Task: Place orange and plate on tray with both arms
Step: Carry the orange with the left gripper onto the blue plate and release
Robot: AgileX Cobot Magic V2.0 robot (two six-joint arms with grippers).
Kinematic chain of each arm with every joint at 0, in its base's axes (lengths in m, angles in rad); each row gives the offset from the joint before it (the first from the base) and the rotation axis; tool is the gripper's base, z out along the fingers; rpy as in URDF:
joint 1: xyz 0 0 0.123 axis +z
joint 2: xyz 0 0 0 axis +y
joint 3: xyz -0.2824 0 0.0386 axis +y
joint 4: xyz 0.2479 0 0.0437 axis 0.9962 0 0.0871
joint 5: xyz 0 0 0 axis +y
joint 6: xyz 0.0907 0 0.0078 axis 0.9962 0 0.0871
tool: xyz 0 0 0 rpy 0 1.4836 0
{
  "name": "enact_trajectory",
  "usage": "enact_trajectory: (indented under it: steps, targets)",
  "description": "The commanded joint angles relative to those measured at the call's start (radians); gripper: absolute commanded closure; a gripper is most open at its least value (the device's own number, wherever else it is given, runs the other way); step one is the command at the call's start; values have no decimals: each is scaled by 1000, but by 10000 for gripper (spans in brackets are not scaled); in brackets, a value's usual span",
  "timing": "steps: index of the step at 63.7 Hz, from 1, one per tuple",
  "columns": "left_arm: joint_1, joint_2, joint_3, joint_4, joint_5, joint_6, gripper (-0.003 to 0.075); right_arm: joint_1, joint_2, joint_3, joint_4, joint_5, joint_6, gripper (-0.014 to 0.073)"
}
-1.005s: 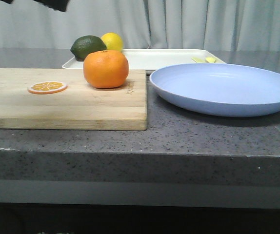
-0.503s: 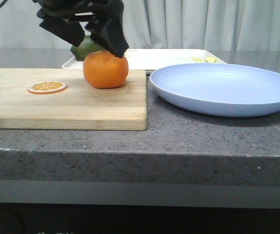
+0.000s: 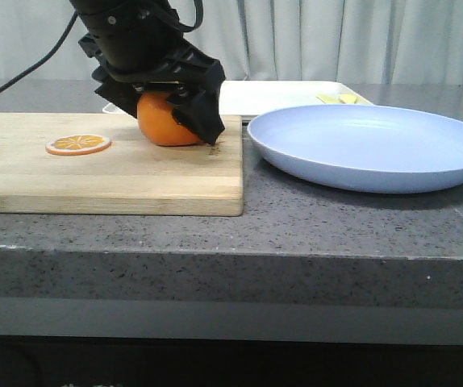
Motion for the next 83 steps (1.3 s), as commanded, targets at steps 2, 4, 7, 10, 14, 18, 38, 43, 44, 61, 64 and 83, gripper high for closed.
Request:
enact_trajectory:
  steps: [2,4,7,10,14,18,38,43,44,61,64,83]
  targets:
    - [-7,-50,-36,-9,-44,1,239,-5,16,-27,-18,-63,-2,63]
    - [-7,-50,-36,-9,-44,1,265,-5,16,-27,-18,-63,-2,63]
    - [-7,-50,-36,-9,-37,1,283,-5,16,-27,-18,-63,-2,63]
    - [-10,-52,-44,-9,-27,1,286,-5,16,-27,-18,-63,-2,63]
    - [-14,-52,-62,-9,-11,1,286,-5,16,-27,-18,-63,-2,63]
    - [-21,-52,-93,-9,7,1,286,-5,16,-27,-18,-63,-2,63]
    - [-137,0,-293,-9,32,1,286,-5,16,-27,-18,-63,-2,63]
    - [-168,37,-341,-9,35,1,286,-5,16,-27,-18,-63,-2,63]
    - [-178,50,-357,-9,38,1,286,-5,16,-27,-18,-63,-2,63]
    - [-261,205,-519,-6,38,1,286,-5,16,-27,-18,-63,-2,63]
    - [-268,232,-544,-3,38,1,286,-5,16,-27,-18,-63,-2,63]
    - [-275,291,-585,-1,60,1,117,-5,16,-27,-18,-63,-2,63]
